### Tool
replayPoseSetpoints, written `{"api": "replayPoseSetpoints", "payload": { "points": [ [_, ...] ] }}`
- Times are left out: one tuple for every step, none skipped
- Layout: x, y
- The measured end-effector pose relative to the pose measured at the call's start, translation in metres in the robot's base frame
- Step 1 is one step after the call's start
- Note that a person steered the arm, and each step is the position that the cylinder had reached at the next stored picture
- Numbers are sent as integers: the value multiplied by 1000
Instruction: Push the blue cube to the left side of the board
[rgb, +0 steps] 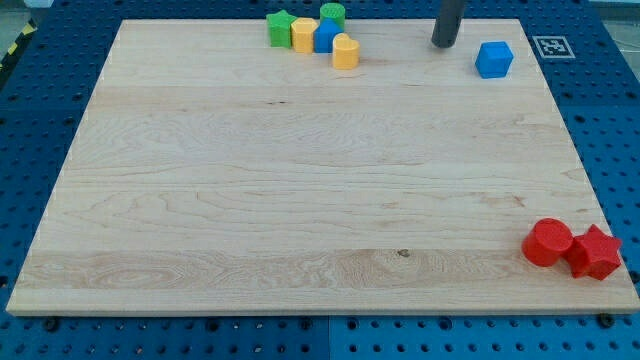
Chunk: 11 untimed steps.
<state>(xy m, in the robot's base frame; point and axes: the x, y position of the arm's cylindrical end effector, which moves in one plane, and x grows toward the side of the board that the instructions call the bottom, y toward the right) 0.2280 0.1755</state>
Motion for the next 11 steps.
{"api": "replayPoseSetpoints", "payload": {
  "points": [
    [-11, 63],
    [-3, 124],
    [29, 115],
    [63, 60],
    [95, -24],
    [118, -70],
    [121, -72],
    [127, -73],
    [158, -74],
    [162, -88],
    [126, -113]
  ]
}}
